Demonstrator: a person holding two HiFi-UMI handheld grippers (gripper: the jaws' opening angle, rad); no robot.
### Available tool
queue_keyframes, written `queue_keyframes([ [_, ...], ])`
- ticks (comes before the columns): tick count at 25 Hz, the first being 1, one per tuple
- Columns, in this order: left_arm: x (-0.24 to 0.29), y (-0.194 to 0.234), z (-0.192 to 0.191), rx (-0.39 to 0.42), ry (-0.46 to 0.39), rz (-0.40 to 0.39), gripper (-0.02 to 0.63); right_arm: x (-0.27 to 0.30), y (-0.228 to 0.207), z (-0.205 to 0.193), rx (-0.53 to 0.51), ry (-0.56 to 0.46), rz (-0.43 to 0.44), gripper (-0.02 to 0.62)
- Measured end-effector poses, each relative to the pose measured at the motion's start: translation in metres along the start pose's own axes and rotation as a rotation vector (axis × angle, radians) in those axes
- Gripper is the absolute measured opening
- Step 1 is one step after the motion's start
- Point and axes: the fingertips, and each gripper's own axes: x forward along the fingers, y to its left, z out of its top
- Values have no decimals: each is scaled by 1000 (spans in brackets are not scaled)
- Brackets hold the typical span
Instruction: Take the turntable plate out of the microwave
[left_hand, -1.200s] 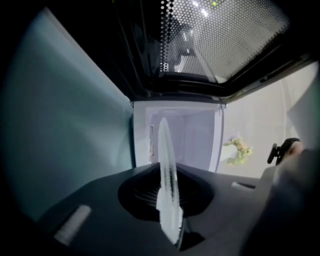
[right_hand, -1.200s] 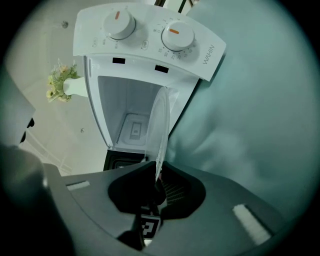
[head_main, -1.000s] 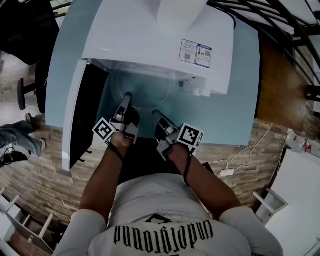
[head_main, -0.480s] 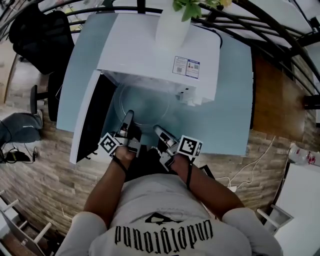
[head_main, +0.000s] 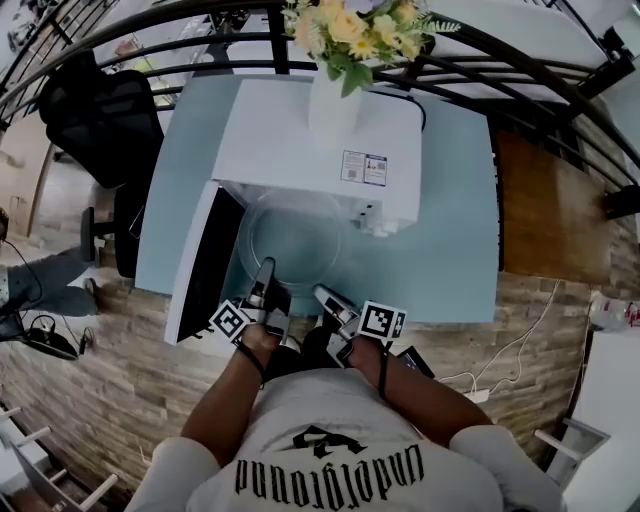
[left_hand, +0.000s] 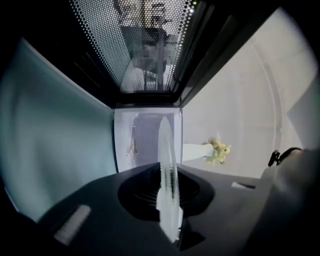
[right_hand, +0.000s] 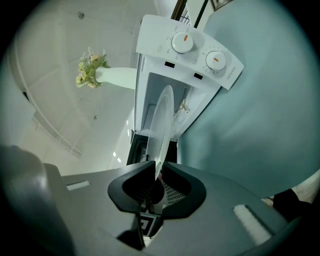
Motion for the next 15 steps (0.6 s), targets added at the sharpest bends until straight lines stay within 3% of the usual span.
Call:
queue_keyframes([
  [15, -57, -44, -6, 18, 104, -42, 78, -31, 41, -64, -28, -125, 25, 41],
])
